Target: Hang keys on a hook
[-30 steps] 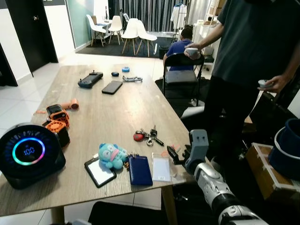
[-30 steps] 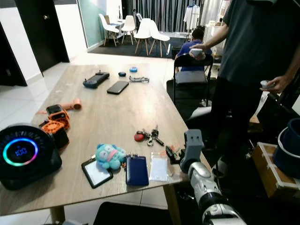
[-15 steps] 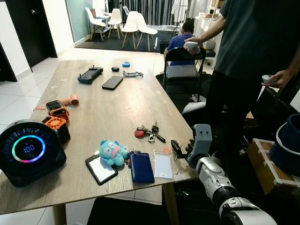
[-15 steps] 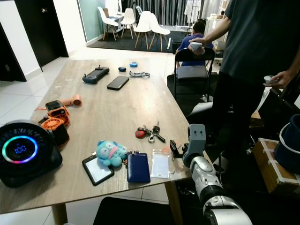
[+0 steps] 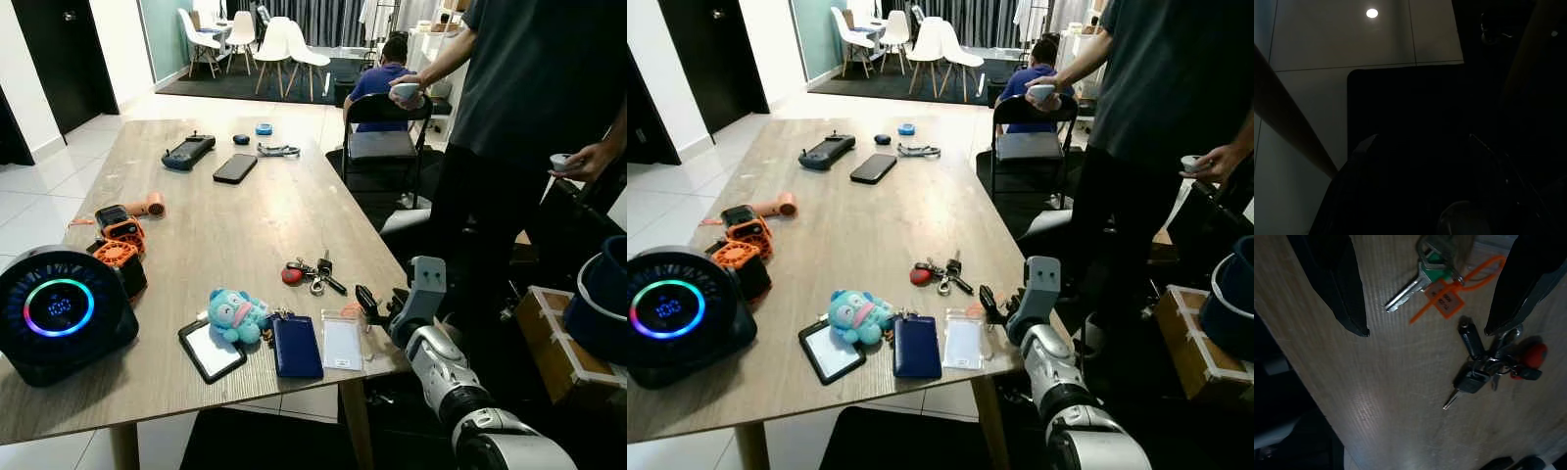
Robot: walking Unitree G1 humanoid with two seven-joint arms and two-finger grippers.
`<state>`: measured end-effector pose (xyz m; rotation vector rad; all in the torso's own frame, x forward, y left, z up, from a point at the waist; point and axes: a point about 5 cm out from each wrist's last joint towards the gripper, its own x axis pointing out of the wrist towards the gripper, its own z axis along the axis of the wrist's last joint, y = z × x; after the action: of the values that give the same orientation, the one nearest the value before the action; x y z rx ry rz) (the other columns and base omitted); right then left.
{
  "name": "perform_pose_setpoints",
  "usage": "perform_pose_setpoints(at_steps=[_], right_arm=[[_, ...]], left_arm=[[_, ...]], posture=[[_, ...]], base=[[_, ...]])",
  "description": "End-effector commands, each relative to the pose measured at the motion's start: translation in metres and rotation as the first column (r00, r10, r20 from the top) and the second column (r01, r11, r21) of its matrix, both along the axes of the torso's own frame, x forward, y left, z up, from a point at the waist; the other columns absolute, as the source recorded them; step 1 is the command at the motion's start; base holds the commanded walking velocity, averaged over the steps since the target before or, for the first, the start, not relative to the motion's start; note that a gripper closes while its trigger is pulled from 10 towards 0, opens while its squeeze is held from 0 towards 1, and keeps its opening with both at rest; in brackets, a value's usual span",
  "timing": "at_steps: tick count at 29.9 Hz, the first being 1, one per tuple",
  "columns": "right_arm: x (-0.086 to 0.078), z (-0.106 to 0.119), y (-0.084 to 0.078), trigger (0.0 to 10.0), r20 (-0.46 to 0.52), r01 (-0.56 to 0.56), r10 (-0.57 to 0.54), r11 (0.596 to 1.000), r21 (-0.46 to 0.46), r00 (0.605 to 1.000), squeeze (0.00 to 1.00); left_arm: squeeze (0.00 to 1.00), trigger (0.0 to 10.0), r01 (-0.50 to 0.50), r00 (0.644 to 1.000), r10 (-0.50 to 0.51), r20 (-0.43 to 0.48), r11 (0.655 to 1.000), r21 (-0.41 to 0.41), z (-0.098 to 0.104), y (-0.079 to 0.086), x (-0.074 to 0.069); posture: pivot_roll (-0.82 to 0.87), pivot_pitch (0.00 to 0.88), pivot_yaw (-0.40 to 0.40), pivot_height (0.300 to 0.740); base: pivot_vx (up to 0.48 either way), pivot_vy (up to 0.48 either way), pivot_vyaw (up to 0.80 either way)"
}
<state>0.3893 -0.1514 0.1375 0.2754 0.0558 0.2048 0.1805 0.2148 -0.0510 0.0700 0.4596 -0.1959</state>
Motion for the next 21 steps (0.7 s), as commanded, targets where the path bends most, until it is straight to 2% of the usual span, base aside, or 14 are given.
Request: perform_pose_setpoints(at_steps=[1,2,3,7,17,18,19,21], right_arm=[[-0.002,-0.008,0.004,10.0,-0.045,-0.017,0.018,0.999,0.032,0.999,0.0],[-0.002,-0.008,0.004,10.0,-0.045,-0.017,0.018,0.999,0.032,0.999,0.0],[-0.003,-0.01,0.006,10.0,-0.062,-0.017,0.022,0.997,0.08,0.998,0.0],[-0.003,-0.012,0.008,10.0,-0.078,-0.026,0.036,0.993,0.118,0.996,0.0],[-0.005,-0.016,0.014,10.0,-0.095,-0.061,0.072,0.991,0.115,0.993,0.0],[-0.005,-0.016,0.014,8.6,-0.095,-0.063,0.074,0.991,0.117,0.993,0.0],[-0.005,-0.017,0.014,3.8,-0.095,-0.065,0.077,0.991,0.118,0.992,0.0],[-0.005,-0.017,0.015,3.8,-0.096,-0.067,0.079,0.991,0.119,0.992,0.0]], left_arm=[[0.0,10.0,-0.006,0.998,0.008,-0.06,1.0,0.025,-0.006,0.007,-0.011],[0.0,10.0,-0.006,0.998,0.008,-0.06,1.0,0.025,-0.006,0.007,-0.011],[0.0,10.0,-0.009,0.997,0.011,-0.074,1.0,0.028,-0.008,0.007,-0.011],[0.0,10.0,-0.013,0.996,0.016,-0.092,0.999,0.033,-0.01,0.007,-0.012],[0.0,10.0,-0.03,0.987,0.038,-0.157,0.998,0.051,-0.015,0.009,-0.017],[0.0,10.0,-0.026,0.988,0.034,-0.149,0.998,0.05,-0.015,0.009,-0.016],[0.0,10.0,-0.021,0.991,0.027,-0.133,0.999,0.047,-0.014,0.007,-0.015],[0.0,10.0,-0.016,0.992,0.022,-0.121,0.999,0.045,-0.013,0.006,-0.014]], posture=[[0.08,0.156,-0.043,0.74],[0.08,0.156,-0.043,0.74],[0.08,0.156,-0.043,0.74],[0.08,0.155,-0.044,0.74],[0.08,0.157,-0.044,0.74],[0.08,0.156,-0.044,0.74],[0.08,0.155,-0.044,0.74],[0.08,0.155,-0.044,0.74]], base=[[0.0,0.0,0.0],[0.0,0.0,0.0],[0.0,0.0,0.0],[0.0,0.0,0.0],[0.0,0.0,0.0],[0.0,0.0,0.0],[0.0,0.0,0.0],[0.0,0.0,0.0]])
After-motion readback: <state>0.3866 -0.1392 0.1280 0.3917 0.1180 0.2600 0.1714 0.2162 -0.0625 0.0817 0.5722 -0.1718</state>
